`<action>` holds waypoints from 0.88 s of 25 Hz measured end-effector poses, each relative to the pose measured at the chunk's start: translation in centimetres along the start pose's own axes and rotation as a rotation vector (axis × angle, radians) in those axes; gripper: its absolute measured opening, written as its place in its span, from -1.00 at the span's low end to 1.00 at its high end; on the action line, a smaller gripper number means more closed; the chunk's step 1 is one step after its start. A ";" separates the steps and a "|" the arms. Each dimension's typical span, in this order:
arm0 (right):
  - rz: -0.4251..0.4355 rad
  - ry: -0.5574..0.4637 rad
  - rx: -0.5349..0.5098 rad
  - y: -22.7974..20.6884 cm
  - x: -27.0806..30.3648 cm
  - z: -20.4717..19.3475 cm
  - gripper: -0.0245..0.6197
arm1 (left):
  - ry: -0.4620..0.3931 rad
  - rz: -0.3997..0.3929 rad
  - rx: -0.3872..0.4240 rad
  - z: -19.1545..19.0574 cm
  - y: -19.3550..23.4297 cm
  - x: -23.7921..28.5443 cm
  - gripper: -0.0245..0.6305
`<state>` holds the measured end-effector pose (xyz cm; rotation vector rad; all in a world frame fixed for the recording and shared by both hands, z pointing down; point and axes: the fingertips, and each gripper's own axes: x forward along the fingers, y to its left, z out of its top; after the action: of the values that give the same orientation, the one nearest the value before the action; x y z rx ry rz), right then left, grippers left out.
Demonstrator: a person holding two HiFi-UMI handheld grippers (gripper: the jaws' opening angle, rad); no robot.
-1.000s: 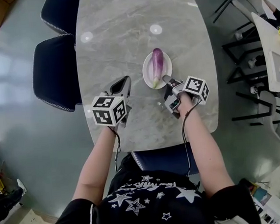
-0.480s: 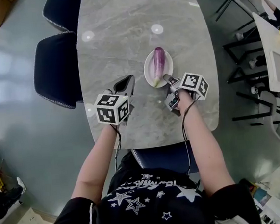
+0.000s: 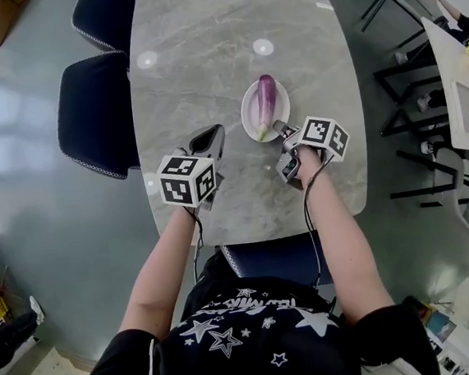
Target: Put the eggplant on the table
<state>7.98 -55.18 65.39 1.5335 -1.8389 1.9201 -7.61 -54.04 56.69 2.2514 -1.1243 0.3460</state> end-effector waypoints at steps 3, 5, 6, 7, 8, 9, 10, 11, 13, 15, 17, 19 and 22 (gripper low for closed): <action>-0.007 0.006 -0.020 0.4 -0.2 -0.6 -0.76 | -0.005 -0.002 0.004 0.0 -0.1 -0.8 -0.90; -0.024 0.005 -0.030 0.2 -0.5 -0.7 -0.75 | -0.005 -0.006 0.006 -0.1 -0.3 -0.9 -0.90; -0.032 0.002 -0.031 0.0 -0.6 -0.7 -0.75 | -0.005 -0.007 0.007 -0.1 -0.4 -0.9 -0.90; -0.037 -0.003 -0.031 -0.1 -0.9 -0.6 -0.75 | -0.005 -0.008 0.009 0.0 -0.6 -1.0 -0.90; -0.039 -0.009 -0.029 -0.2 -1.1 -0.6 -0.75 | -0.007 -0.009 0.010 0.0 -0.7 -1.1 -0.90; -0.041 -0.015 -0.027 -0.2 -1.4 -0.5 -0.75 | -0.009 -0.010 0.012 0.1 -0.8 -1.3 -0.90; -0.041 -0.021 -0.025 -0.2 -1.6 -0.6 -0.75 | -0.011 -0.011 0.015 0.1 -0.9 -1.4 -0.90; -0.041 -0.026 -0.022 -0.2 -1.9 -0.6 -0.75 | -0.013 -0.012 0.017 0.2 -0.9 -1.6 -0.90; -0.039 -0.036 -0.021 -0.1 -2.4 -0.7 -0.75 | -0.018 -0.015 0.022 0.3 -1.2 -2.0 -0.90; -0.028 -0.046 -0.025 0.2 -2.9 -0.7 -0.75 | -0.024 -0.018 0.026 0.5 -1.5 -2.3 -0.90; -0.010 -0.051 -0.035 0.6 -3.4 -1.0 -0.75 | -0.029 -0.022 0.031 0.6 -1.8 -2.8 -0.90; 0.017 -0.058 -0.042 1.2 -4.1 -1.4 -0.75 | -0.035 -0.025 0.036 0.7 -2.3 -3.4 -0.90; 0.066 -0.080 -0.041 2.3 -5.2 -1.8 -0.75 | -0.050 -0.030 0.041 0.7 -3.0 -4.4 -0.90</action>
<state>8.05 -51.52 60.60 1.5785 -1.9727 1.8615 -7.95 -50.27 52.87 2.3218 -1.1167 0.3042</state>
